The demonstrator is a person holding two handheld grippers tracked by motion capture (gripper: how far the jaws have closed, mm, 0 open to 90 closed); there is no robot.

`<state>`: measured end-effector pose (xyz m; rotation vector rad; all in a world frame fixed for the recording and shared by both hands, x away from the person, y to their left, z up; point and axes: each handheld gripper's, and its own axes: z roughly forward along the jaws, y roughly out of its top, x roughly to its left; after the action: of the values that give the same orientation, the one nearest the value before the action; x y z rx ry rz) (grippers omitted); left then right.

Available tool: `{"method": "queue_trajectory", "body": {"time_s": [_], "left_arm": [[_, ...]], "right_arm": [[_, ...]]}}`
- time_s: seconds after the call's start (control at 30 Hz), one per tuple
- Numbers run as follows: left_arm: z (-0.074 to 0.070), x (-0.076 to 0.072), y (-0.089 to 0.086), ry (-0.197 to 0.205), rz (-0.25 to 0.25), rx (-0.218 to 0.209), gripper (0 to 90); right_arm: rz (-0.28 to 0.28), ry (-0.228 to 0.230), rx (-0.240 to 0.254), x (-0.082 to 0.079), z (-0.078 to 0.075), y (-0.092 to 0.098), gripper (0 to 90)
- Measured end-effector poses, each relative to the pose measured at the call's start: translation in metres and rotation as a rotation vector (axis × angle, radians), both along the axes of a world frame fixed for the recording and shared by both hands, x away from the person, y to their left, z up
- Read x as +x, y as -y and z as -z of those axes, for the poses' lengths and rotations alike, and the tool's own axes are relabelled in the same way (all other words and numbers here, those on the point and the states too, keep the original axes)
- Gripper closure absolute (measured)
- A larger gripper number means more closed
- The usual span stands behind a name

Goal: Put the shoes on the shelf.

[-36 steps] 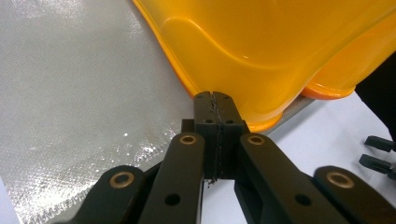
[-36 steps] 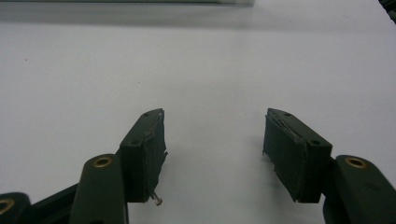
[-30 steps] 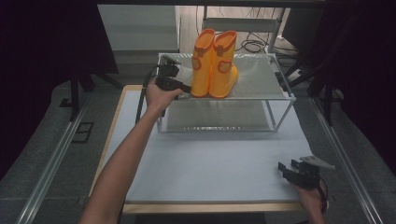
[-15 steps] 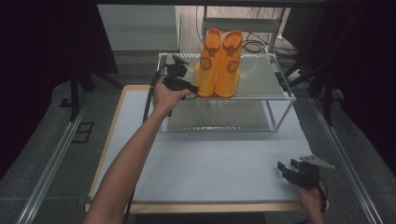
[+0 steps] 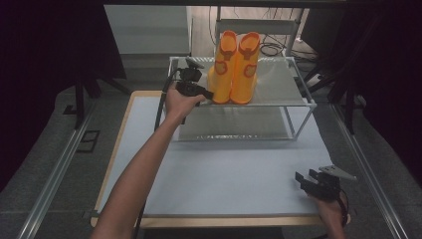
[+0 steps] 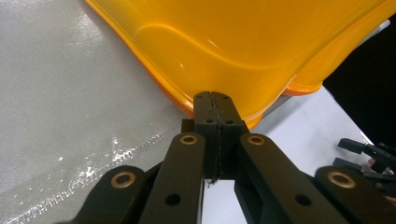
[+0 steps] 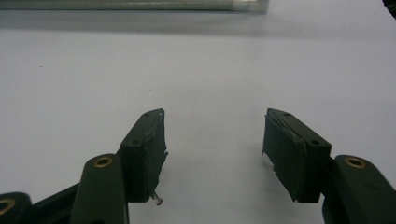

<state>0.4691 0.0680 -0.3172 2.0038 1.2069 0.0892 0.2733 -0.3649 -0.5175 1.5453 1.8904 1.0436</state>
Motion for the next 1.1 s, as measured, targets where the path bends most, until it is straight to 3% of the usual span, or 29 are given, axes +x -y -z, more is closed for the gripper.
{"method": "queue_trajectory", "body": {"time_s": [0.13, 0.27, 0.37, 0.63, 0.8, 0.87, 1.1], "left_arm": [[0.004, 0.001, -0.001, -0.002, -0.035, 0.077, 90.0], [0.006, 0.001, 0.004, 0.006, -0.048, 0.097, 90.0], [0.005, -0.001, 0.006, 0.017, -0.049, 0.071, 90.0], [0.000, -0.007, 0.020, 0.030, -0.012, 0.058, 90.0], [0.002, -0.004, 0.016, 0.011, -0.010, 0.021, 90.0], [0.002, -0.005, 0.014, 0.017, -0.006, 0.034, 89.4], [-0.002, -0.008, 0.000, 0.038, 0.016, 0.001, 71.1]], "right_arm": [[0.007, 0.002, 0.002, -0.001, 0.000, 0.002, 39.2], [0.011, 0.004, 0.004, -0.001, -0.001, 0.004, 39.4], [0.011, 0.003, 0.004, 0.000, -0.001, 0.004, 39.5], [0.002, 0.010, 0.005, 0.000, -0.001, 0.001, 40.1], [0.002, 0.011, 0.007, 0.000, -0.002, 0.001, 40.0], [0.000, 0.011, 0.008, 0.000, -0.002, 0.001, 39.9], [0.001, 0.009, 0.007, 0.000, -0.002, 0.002, 39.8]]}}
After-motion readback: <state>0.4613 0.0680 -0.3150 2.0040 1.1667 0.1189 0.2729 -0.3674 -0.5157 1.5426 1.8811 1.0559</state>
